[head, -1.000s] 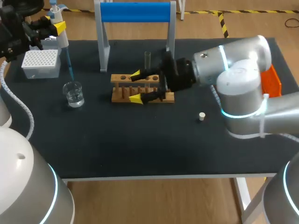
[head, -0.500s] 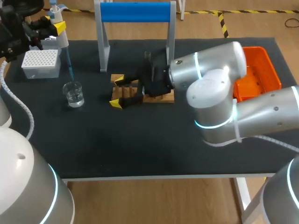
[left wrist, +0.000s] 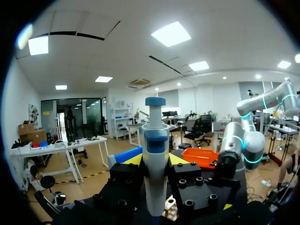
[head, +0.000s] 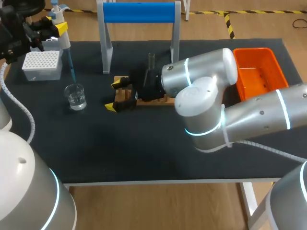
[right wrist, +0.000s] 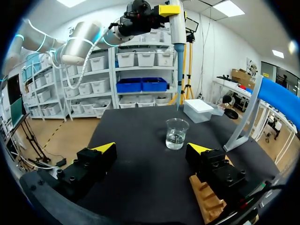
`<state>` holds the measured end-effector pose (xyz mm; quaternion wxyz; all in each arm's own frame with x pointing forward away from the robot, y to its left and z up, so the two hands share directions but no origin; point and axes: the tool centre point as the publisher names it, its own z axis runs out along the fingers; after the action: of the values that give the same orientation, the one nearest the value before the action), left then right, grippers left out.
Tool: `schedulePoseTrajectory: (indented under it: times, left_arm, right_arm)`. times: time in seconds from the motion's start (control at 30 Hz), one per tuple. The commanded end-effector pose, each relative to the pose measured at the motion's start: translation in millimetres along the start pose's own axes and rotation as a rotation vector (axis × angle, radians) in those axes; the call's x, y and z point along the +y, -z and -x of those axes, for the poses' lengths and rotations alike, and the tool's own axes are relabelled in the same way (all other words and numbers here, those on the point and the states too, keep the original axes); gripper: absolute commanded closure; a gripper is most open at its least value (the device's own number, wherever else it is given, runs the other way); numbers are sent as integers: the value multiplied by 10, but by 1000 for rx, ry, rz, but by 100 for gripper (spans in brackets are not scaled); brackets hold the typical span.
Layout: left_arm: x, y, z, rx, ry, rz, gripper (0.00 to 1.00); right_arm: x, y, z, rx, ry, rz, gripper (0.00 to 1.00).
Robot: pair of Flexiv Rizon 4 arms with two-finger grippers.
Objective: Invert the test tube, pick up the pipette, mount the tip to pipette, aspirate from beaker and dispense into the tube, eject the tip, return the pipette, and cap with the stopper.
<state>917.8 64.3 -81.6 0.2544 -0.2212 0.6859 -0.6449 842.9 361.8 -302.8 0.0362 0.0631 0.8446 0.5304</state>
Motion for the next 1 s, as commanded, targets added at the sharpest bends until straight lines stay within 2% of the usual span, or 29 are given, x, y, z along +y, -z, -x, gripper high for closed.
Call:
schedulePoseTrajectory:
  times: [0.03, 0.47, 1.0]
  left_arm:
    - [3, -6, -13, -6, -1, -2, 100]
    - [3, -6, -13, -6, -1, -2, 100]
    - [3, -6, -13, -6, -1, -2, 100]
  right_arm:
    - [4, -184, 14, -14, 17, -29, 0]
    - [-77, -349, 37, -7, 3, -34, 0]
    - [-78, -352, 40, -11, 8, -37, 0]
